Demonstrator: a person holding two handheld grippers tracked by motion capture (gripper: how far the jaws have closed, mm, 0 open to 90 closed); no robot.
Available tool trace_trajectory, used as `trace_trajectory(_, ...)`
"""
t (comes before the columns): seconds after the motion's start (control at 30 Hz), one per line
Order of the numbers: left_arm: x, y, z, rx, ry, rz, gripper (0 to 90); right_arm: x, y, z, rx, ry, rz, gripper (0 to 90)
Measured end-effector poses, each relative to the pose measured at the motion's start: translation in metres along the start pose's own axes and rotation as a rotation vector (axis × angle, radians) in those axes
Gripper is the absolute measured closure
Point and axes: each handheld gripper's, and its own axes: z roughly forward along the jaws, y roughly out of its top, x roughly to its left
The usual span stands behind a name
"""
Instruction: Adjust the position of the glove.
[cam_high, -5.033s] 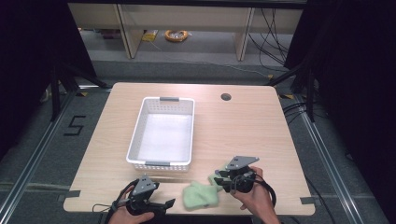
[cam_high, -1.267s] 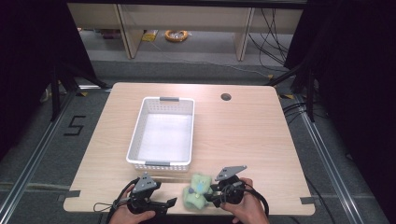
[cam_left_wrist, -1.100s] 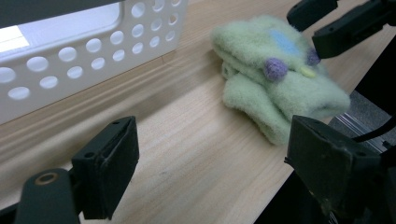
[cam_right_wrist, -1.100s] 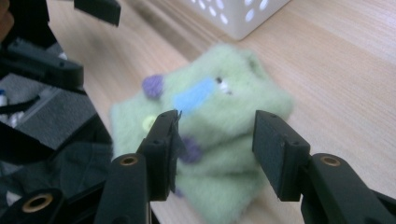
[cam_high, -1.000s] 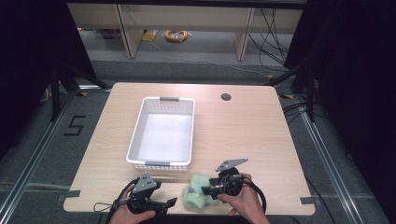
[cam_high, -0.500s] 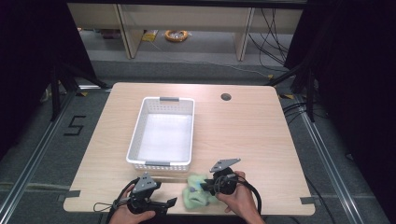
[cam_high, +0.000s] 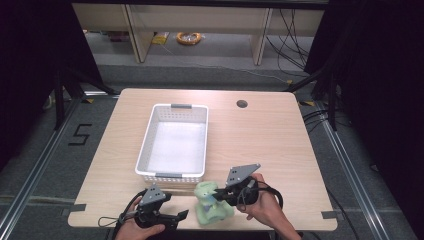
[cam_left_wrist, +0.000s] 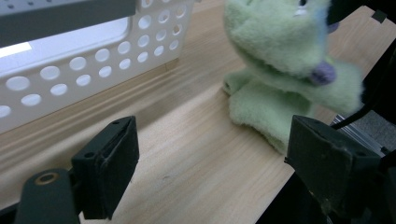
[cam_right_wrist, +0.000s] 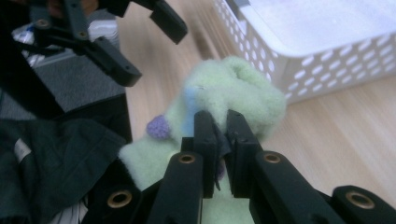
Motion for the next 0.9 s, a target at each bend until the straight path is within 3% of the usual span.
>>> trace_trajectory(0.07,0.0,0.001,0.0,-0.007,-0.015,-0.005,16.3,-0.001,0.006,-0.001,0.028,0.023,-0.064,85.0)
trace_trajectory(0.2,-0.002,0.003,0.0,-0.013,-0.022,-0.007,16.3,0.0,0.011,0.003,0.063,0.069,-0.104,84.9)
trace_trajectory(0.3,-0.006,0.005,0.002,-0.008,-0.027,-0.003,17.4,-0.002,0.009,0.01,0.078,0.082,-0.106,84.8)
trace_trajectory(0.43,-0.011,0.01,0.007,-0.007,-0.056,0.055,21.1,-0.005,0.001,0.02,0.082,0.098,-0.099,84.5)
trace_trajectory(0.5,-0.014,0.013,0.01,-0.005,-0.066,0.063,22.2,-0.005,-0.002,0.021,0.087,0.096,-0.083,84.0)
trace_trajectory(0.67,-0.014,0.018,0.015,-0.004,-0.072,0.08,24.5,-0.006,-0.01,0.025,0.079,0.099,-0.084,75.0)
trace_trajectory(0.77,-0.012,0.02,0.016,-0.003,-0.072,0.077,26.4,-0.003,-0.014,0.026,0.085,0.065,-0.036,65.9)
trace_trajectory(0.8,-0.012,0.021,0.016,-0.006,-0.079,0.072,27.6,-0.003,-0.015,0.024,0.077,0.043,-0.055,61.5)
trace_trajectory(0.87,-0.011,0.021,0.016,-0.011,-0.093,0.064,30.0,0.002,-0.017,0.018,0.068,-0.01,-0.04,59.9)
trace_trajectory(0.9,-0.01,0.022,0.017,-0.004,-0.105,0.054,31.2,0.005,-0.017,0.014,0.07,-0.011,-0.034,59.4)
